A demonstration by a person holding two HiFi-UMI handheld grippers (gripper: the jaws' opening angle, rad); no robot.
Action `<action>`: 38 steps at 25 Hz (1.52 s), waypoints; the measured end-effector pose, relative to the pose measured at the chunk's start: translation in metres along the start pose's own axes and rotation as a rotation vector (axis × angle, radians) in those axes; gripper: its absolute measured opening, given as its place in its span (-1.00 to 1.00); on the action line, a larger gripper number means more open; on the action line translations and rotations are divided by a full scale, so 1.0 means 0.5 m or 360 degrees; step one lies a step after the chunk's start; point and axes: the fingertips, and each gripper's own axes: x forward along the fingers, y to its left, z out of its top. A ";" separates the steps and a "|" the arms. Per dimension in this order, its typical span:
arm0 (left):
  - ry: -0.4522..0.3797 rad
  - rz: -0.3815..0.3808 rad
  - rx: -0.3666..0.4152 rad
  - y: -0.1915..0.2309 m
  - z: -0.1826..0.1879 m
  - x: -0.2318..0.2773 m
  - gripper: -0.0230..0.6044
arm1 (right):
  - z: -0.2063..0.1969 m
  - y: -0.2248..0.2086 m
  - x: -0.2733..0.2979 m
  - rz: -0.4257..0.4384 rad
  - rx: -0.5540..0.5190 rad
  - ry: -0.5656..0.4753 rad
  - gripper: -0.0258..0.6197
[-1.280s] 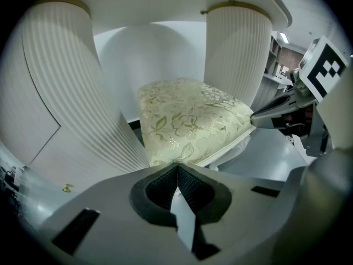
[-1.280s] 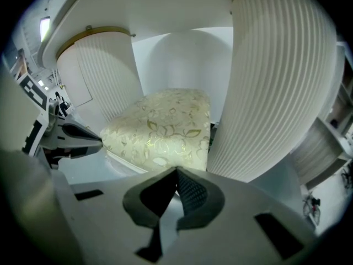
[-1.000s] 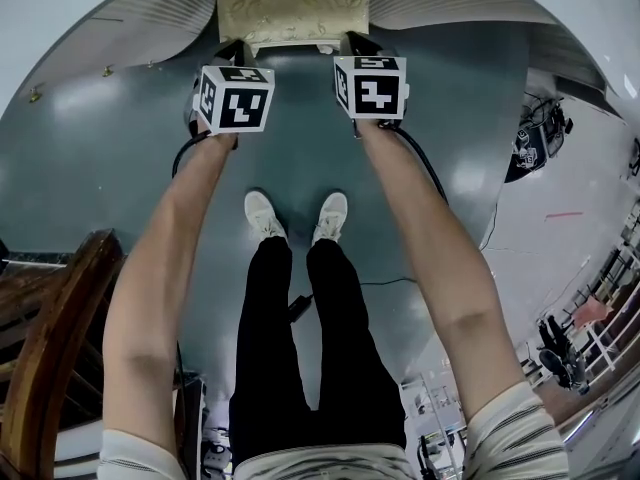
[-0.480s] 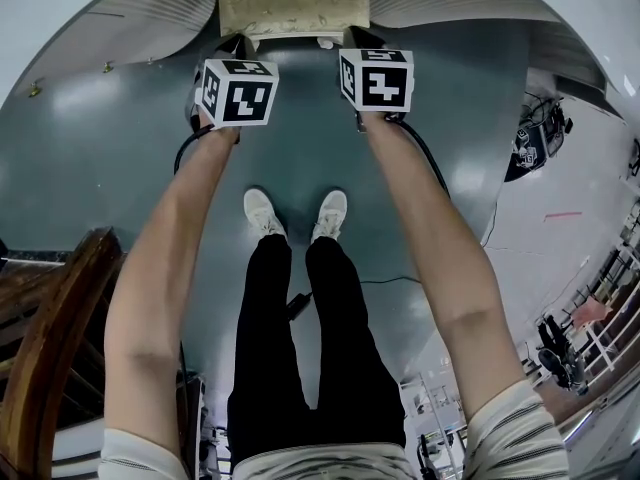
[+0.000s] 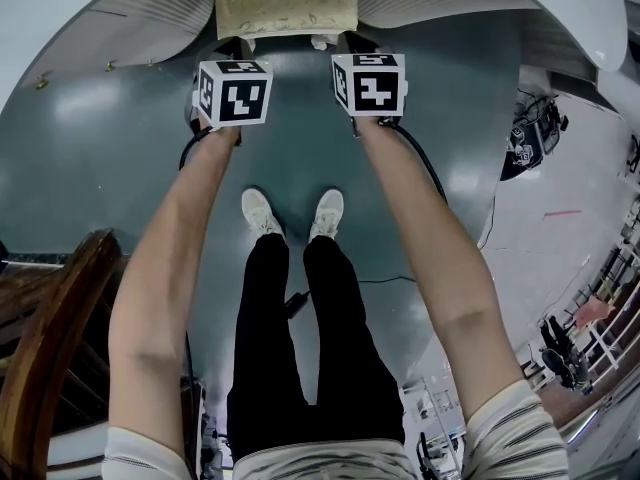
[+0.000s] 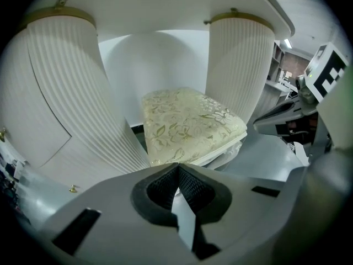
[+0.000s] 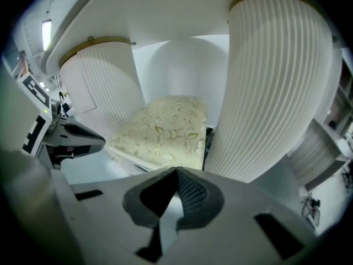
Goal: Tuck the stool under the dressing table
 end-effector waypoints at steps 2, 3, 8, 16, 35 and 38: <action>-0.0004 -0.0001 -0.0007 -0.008 -0.004 -0.018 -0.93 | -0.002 0.006 -0.019 0.0003 -0.0001 -0.0006 -0.91; -0.0006 -0.0002 -0.0008 -0.012 -0.006 -0.026 -0.93 | -0.001 0.010 -0.028 0.0005 -0.0002 -0.0011 -0.91; -0.0038 -0.0017 -0.0072 -0.027 -0.010 -0.073 -0.92 | 0.005 0.027 -0.072 0.0012 -0.0019 -0.0035 -0.91; -0.0077 -0.0017 -0.0136 -0.042 -0.023 -0.156 -0.92 | -0.005 0.056 -0.149 0.0060 -0.0002 -0.0079 -0.91; -0.0238 -0.0238 -0.0285 -0.124 -0.018 -0.405 -0.92 | 0.005 0.161 -0.392 0.0251 0.0068 -0.0244 -0.91; -0.0259 -0.0276 -0.0328 -0.119 -0.024 -0.451 -0.93 | 0.007 0.187 -0.439 0.0286 0.0033 -0.0281 -0.91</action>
